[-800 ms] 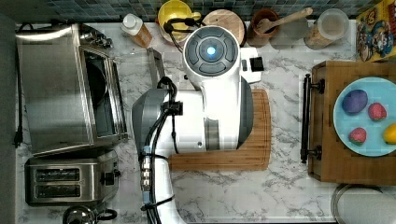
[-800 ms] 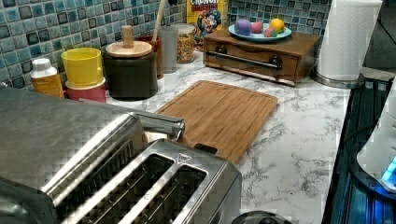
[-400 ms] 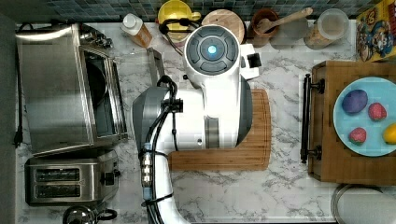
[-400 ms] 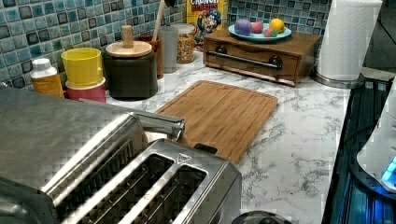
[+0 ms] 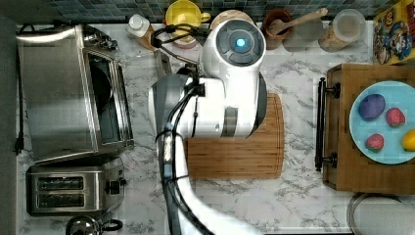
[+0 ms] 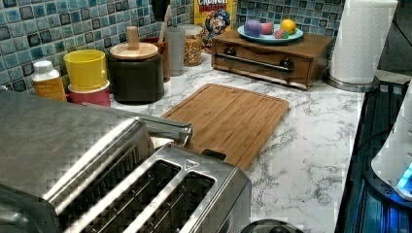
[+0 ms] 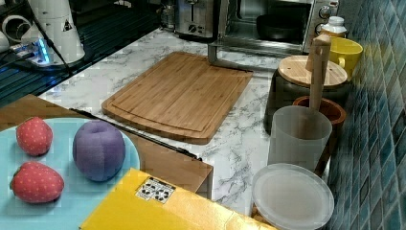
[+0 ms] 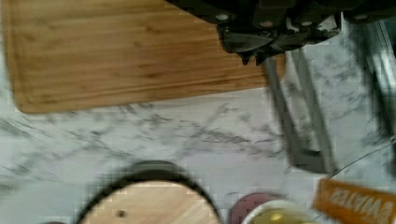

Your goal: Close the oven.

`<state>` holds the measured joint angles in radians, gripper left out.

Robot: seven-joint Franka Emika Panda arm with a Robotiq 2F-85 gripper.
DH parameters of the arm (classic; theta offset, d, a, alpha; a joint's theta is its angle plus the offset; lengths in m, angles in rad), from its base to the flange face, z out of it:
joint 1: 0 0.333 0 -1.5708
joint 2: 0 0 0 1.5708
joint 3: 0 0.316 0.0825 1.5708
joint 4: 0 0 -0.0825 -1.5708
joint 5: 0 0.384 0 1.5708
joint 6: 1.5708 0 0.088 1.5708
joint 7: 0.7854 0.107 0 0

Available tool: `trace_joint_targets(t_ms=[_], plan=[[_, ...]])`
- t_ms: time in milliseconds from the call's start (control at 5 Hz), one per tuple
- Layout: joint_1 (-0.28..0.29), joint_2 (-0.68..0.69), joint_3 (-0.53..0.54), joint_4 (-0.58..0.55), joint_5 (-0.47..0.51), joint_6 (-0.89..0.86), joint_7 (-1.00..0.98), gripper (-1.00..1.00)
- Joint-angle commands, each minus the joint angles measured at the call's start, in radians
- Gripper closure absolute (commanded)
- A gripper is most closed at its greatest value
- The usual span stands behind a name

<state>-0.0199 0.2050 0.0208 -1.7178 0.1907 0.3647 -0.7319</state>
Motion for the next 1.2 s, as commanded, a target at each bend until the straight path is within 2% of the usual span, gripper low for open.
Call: trace_joint_targets(t_ms=[200, 600, 800, 1000, 1200], plan=[[-0.052, 0.163, 0.033, 0.129, 0.251, -0.075, -0.349, 1.00], [-0.080, 0.230, 0.075, 0.089, 0.352, -0.055, -0.501, 1.00], [-0.092, 0.206, 0.085, -0.004, 0.461, 0.106, -0.567, 1.00], [-0.086, 0.182, 0.103, -0.082, 0.472, 0.248, -0.595, 1.00], [-0.092, 0.215, 0.124, -0.095, 0.474, 0.261, -0.613, 1.00]])
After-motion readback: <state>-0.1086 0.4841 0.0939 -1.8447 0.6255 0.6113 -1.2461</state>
